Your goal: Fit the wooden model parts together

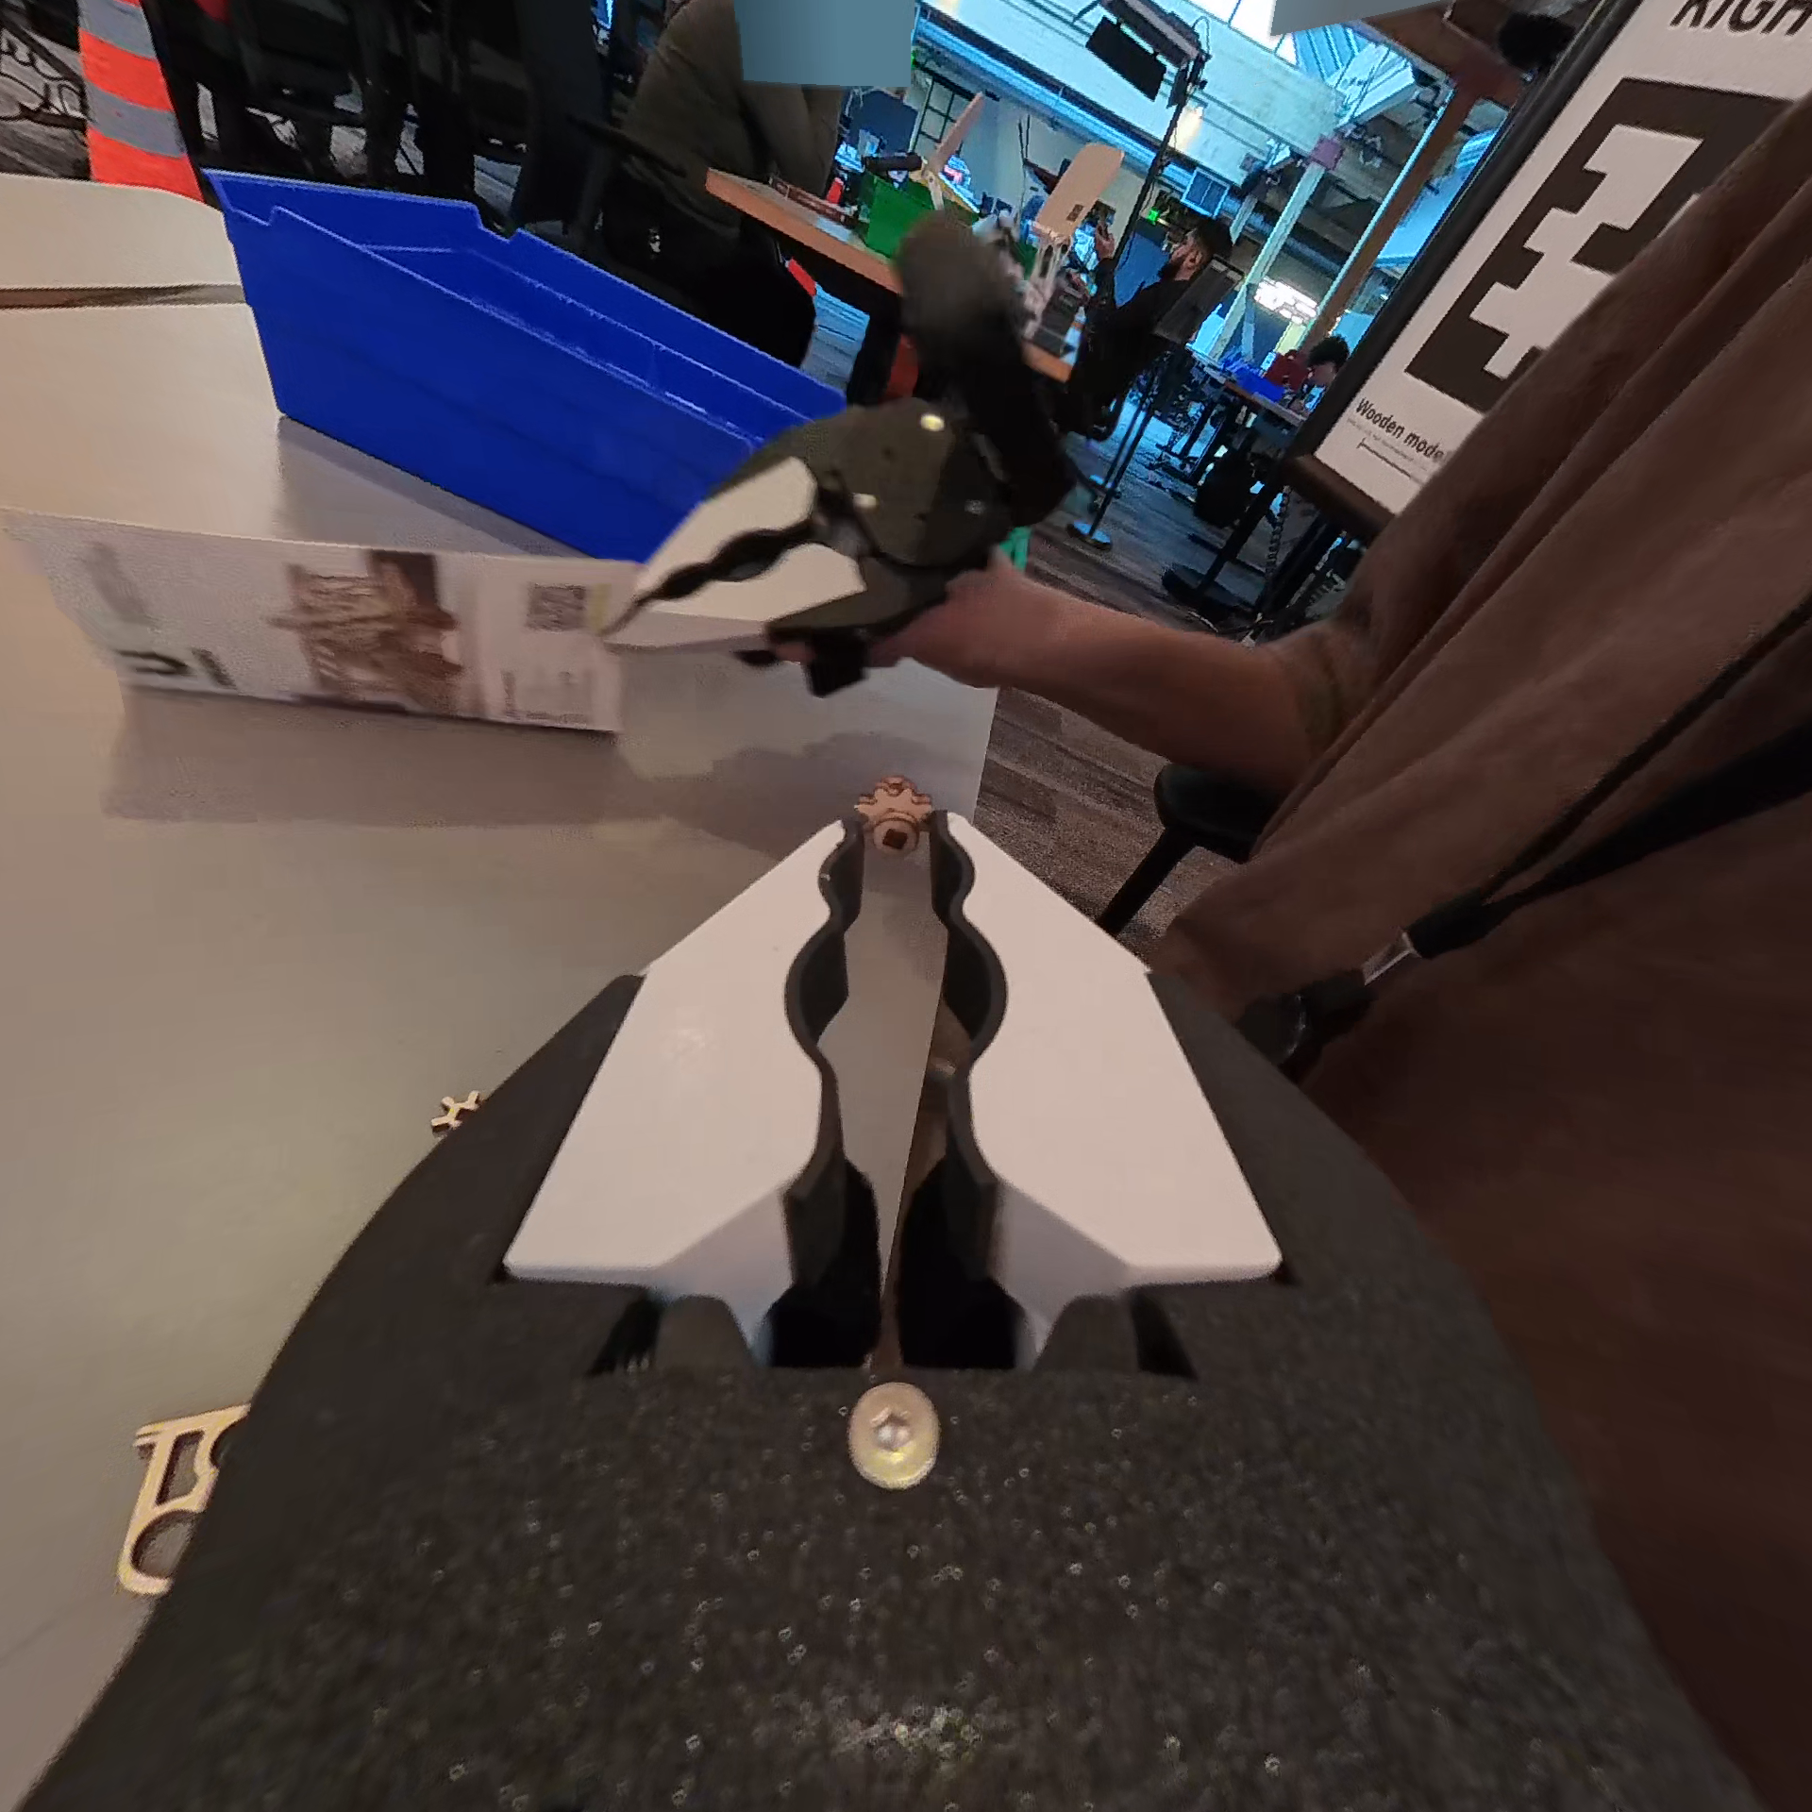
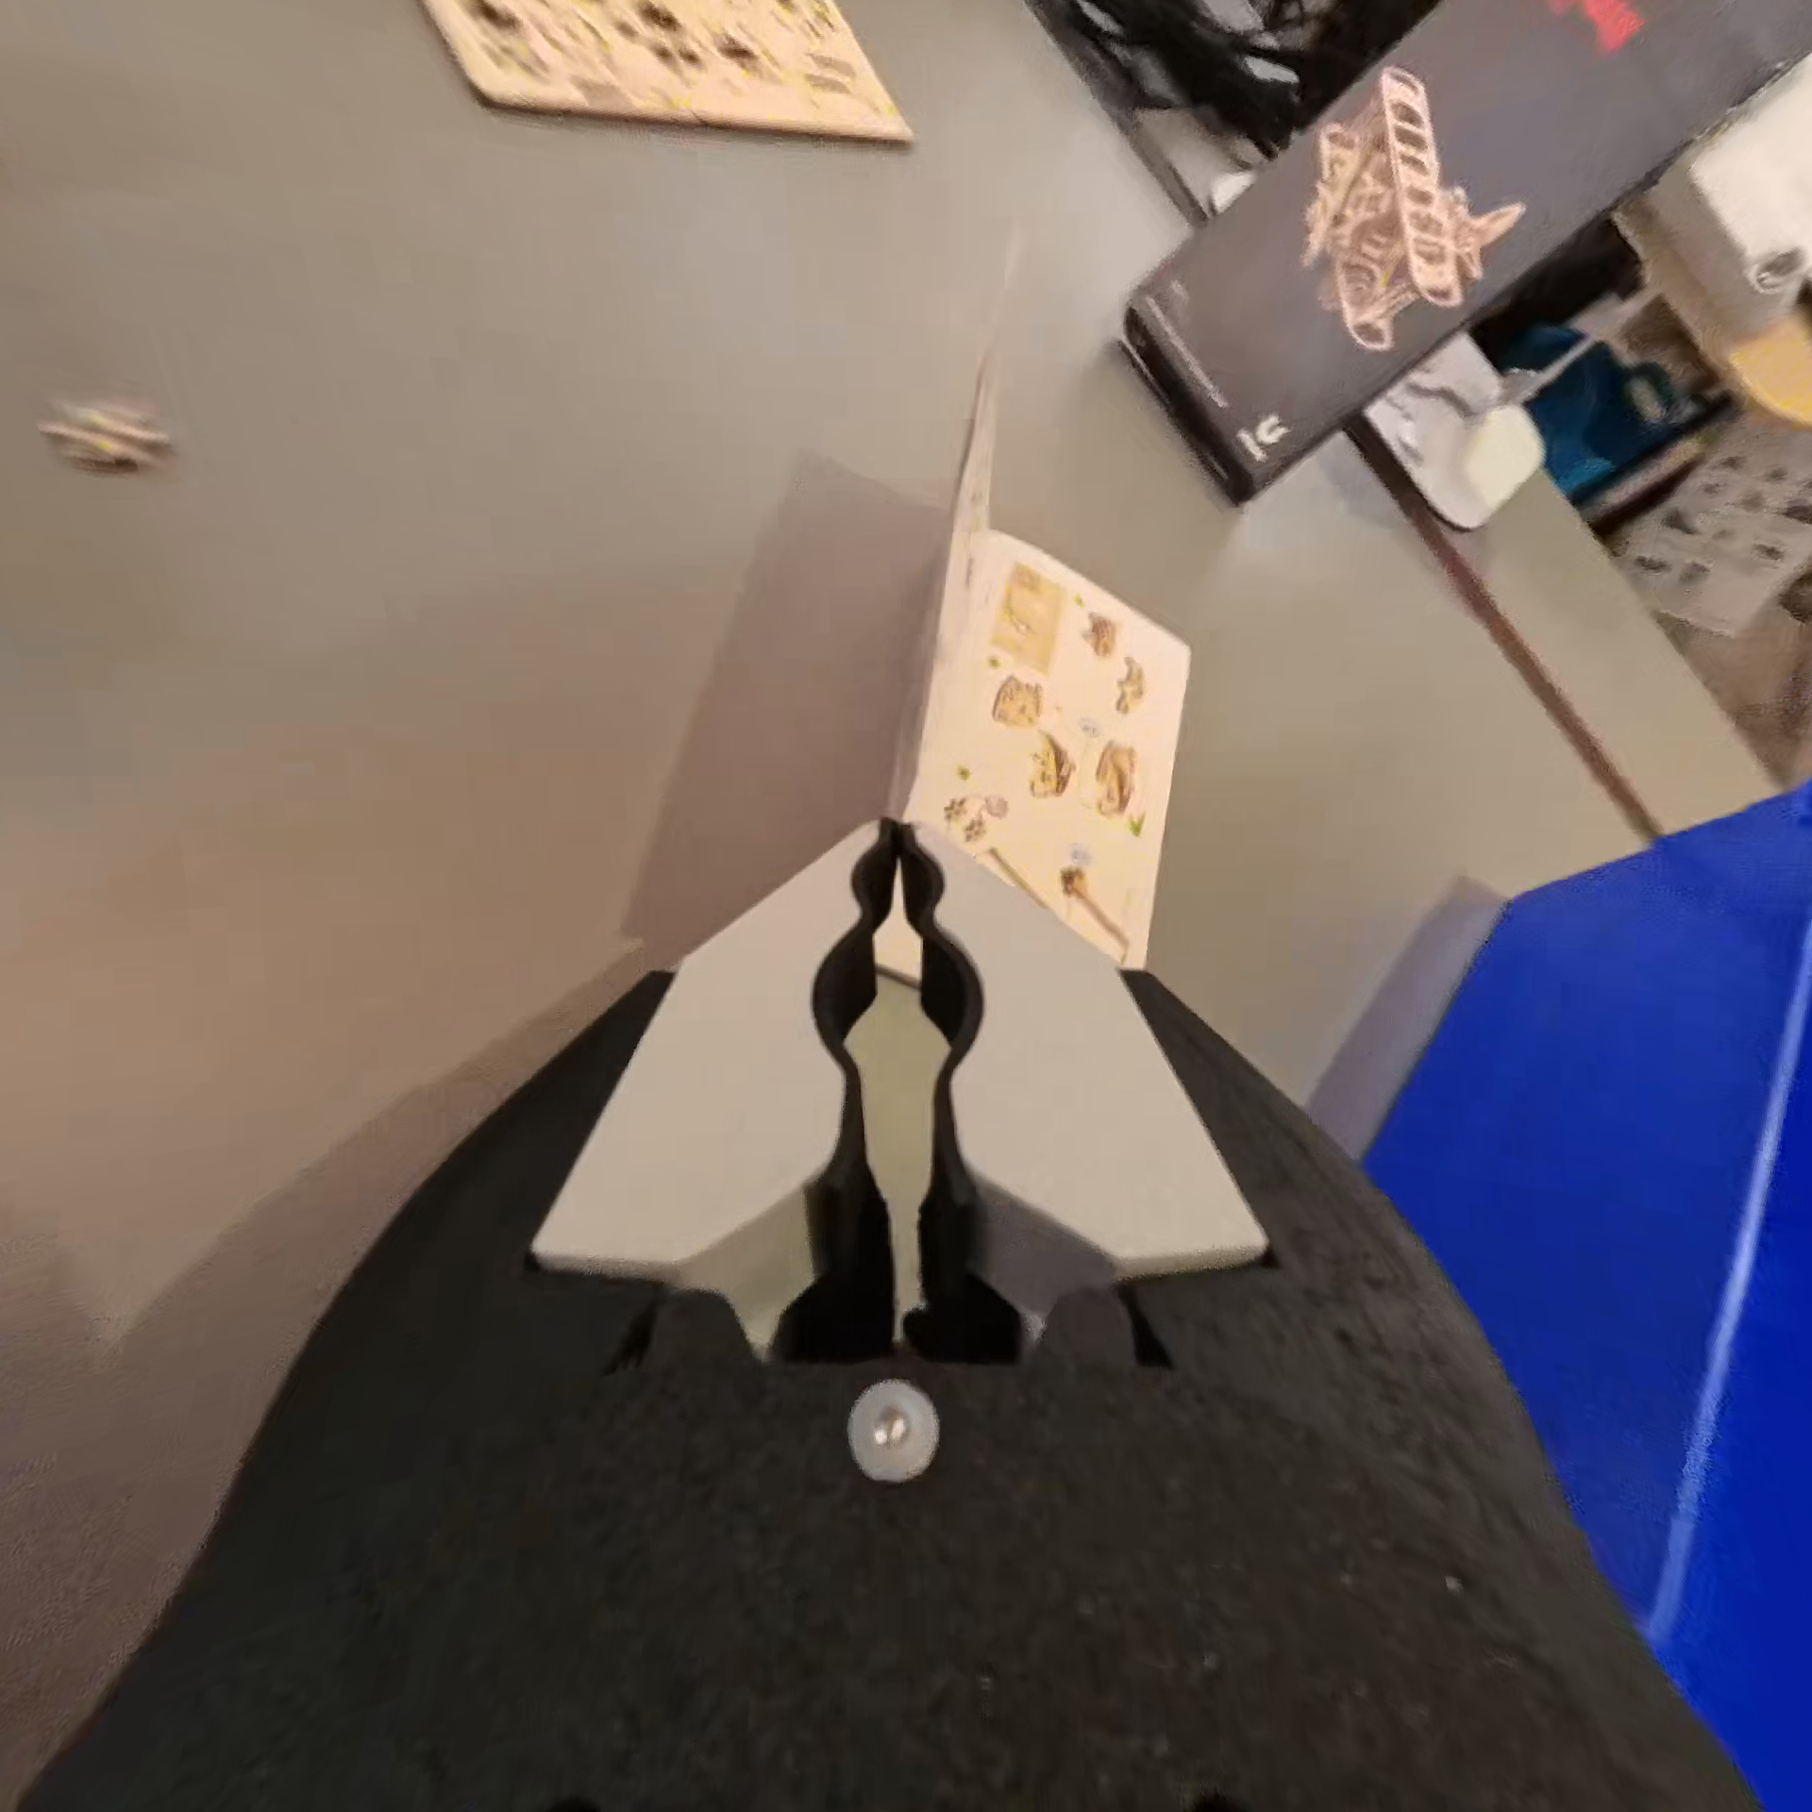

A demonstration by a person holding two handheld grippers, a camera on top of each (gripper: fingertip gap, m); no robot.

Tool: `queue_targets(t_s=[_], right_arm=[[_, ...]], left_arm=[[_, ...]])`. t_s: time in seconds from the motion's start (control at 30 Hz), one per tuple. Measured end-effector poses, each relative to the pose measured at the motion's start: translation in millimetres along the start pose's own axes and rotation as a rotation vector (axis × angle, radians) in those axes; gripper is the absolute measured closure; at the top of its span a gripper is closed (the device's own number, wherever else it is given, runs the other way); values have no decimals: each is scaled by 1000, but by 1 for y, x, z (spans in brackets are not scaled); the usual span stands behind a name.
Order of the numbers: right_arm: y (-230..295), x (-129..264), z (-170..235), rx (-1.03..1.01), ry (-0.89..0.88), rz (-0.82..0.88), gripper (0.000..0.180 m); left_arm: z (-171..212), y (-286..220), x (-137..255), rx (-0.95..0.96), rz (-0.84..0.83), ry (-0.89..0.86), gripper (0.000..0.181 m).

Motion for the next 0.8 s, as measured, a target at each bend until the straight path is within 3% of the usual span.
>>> queue_targets(t_s=[0.07,0.17,0.23,0.27,0.33,0.37,0.43,0.5,0.7,0.8], right_arm=[[-19,-30,5,51,100,73,180],[-19,-68,16,41,230,43,180],[-7,-78,14,-37,234,-13,158],[0,-75,6,-101,198,-47,146],[21,-54,-27,-268,36,-179,143],[36,-37,-51,-388,-94,-296,146],[75,9,-106,-721,-367,-690,157],[95,34,-131,-918,-477,-903,159],[128,42,-133,-772,-450,-942,164],[127,44,-132,-800,-459,-973,165]], left_arm=[[-1,2,1,3,-11,-1,170],[0,14,6,4,-67,10,170],[6,30,13,11,-132,29,170],[9,39,18,12,-167,39,170],[13,53,25,-2,-202,54,170],[11,55,26,-10,-192,37,170],[0,50,23,-5,-125,-33,170],[-7,42,14,-12,-53,-70,170],[-9,20,-8,-54,27,-65,170],[-8,17,-11,-70,22,-52,170]])
Point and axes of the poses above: each gripper's, where its closed fingertips meet, x back along the fingers, z out of its underside, y = z × x across the jaws, the point moved 2 cm from there along x, back along the fingers, and after that the axes turned 11 degrees about -y, right-handed, at the moved point
